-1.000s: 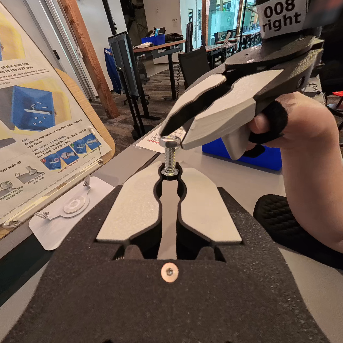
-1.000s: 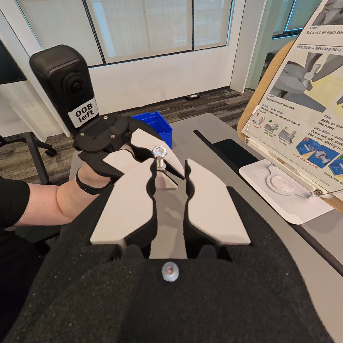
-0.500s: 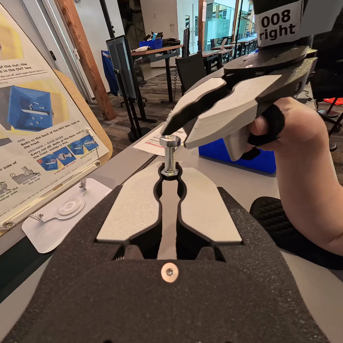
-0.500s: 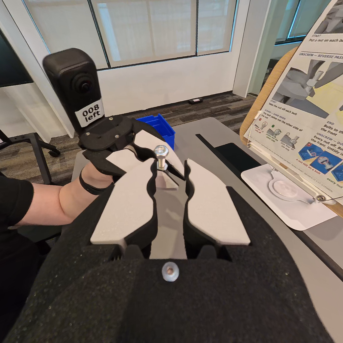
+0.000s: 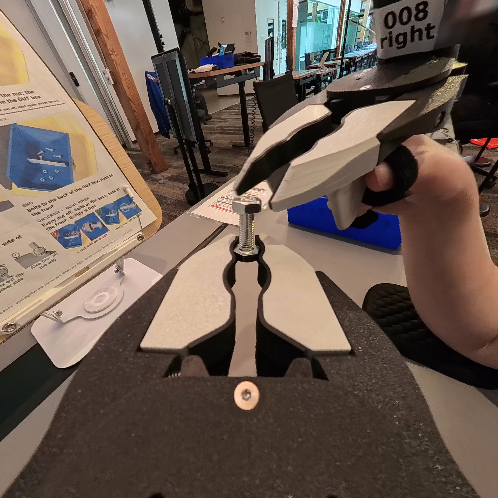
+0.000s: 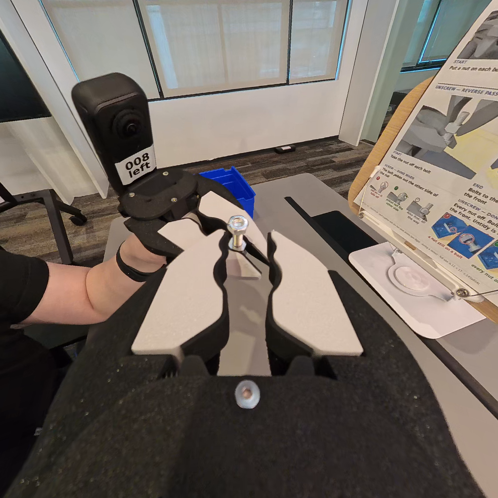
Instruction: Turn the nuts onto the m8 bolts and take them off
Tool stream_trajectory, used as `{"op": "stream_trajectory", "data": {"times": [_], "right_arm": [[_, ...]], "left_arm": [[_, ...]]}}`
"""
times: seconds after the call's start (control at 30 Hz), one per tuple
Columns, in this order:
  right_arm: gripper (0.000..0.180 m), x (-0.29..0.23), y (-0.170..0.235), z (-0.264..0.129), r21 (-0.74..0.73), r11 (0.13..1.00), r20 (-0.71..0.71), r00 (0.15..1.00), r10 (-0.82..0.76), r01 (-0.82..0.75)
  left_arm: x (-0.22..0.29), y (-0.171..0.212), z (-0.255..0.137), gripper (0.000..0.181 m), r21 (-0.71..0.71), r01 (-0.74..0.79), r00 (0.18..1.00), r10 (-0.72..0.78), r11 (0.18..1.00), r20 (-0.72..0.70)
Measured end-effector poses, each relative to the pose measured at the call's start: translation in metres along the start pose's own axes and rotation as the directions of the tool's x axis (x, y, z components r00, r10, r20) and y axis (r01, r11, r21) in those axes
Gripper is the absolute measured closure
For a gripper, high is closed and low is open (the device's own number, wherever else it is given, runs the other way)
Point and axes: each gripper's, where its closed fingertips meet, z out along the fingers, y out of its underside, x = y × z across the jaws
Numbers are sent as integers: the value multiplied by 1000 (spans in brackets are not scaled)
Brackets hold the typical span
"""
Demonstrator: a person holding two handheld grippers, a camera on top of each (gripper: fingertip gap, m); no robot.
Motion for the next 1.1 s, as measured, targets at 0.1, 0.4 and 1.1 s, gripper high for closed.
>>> {"op": "stream_trajectory", "data": {"times": [0.1,0.4,1.1], "right_arm": [[153,-3,-2,-5,7,1000,13,1000,9,-10],[152,17,1,-8,-156,983,-87,992,89,-102],[141,32,15,24,-577,652,-309,870,384,-493]], "left_arm": [[-5,2,1,170,-7,-11,1000,11,1000,25],[-21,9,5,170,-12,-5,995,6,1000,99],[-43,31,11,170,-150,-55,938,103,987,331]]}}
